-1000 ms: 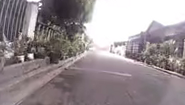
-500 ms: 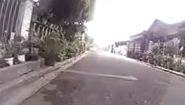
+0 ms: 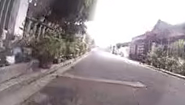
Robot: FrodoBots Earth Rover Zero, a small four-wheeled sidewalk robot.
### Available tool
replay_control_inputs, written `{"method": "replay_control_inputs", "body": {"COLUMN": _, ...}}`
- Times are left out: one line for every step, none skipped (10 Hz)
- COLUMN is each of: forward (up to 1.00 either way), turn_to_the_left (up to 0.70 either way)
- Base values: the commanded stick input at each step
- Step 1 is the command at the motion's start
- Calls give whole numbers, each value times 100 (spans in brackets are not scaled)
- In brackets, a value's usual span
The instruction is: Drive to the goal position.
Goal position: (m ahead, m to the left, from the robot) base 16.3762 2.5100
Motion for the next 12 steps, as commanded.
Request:
{"method": "replay_control_inputs", "body": {"forward": 70, "turn_to_the_left": 8}}
{"method": "replay_control_inputs", "body": {"forward": 70, "turn_to_the_left": 1}}
{"method": "replay_control_inputs", "body": {"forward": 70, "turn_to_the_left": 0}}
{"method": "replay_control_inputs", "body": {"forward": 70, "turn_to_the_left": 1}}
{"method": "replay_control_inputs", "body": {"forward": 70, "turn_to_the_left": 14}}
{"method": "replay_control_inputs", "body": {"forward": 70, "turn_to_the_left": 14}}
{"method": "replay_control_inputs", "body": {"forward": 70, "turn_to_the_left": 13}}
{"method": "replay_control_inputs", "body": {"forward": 70, "turn_to_the_left": 7}}
{"method": "replay_control_inputs", "body": {"forward": 70, "turn_to_the_left": 0}}
{"method": "replay_control_inputs", "body": {"forward": 70, "turn_to_the_left": 2}}
{"method": "replay_control_inputs", "body": {"forward": 70, "turn_to_the_left": 6}}
{"method": "replay_control_inputs", "body": {"forward": 70, "turn_to_the_left": 12}}
